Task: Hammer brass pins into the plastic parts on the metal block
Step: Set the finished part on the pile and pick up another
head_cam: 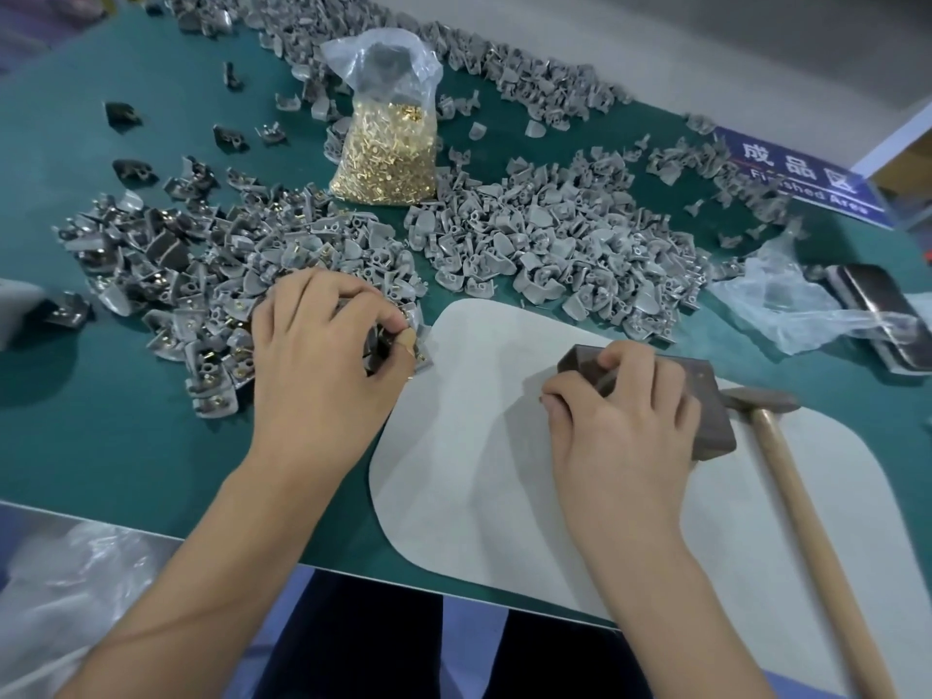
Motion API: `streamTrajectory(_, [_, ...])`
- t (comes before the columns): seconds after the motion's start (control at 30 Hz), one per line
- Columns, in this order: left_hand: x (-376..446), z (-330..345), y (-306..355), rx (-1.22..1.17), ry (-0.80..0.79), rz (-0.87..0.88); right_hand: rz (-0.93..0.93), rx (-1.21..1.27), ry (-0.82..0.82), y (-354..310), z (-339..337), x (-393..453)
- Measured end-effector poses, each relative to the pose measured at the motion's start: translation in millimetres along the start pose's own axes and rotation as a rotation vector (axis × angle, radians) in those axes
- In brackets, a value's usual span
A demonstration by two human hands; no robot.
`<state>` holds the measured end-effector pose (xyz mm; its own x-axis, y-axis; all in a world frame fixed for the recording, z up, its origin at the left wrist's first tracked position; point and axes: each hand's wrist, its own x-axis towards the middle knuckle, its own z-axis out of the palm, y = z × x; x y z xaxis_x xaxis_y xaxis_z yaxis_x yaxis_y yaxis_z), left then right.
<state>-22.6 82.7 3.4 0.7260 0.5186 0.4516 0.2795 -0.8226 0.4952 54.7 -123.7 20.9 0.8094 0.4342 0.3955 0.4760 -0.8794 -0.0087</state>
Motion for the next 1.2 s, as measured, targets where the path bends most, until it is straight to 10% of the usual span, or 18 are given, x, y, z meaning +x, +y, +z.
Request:
streamTrajectory(0.67, [21, 0, 40, -0.351, 0.026, 0.224, 0.008, 0.078, 0.063, 0, 12, -4])
streamTrajectory(1.2, [81, 80, 91, 0.153, -0.325, 0.238, 0.233, 0.794, 0.245, 66, -3, 41])
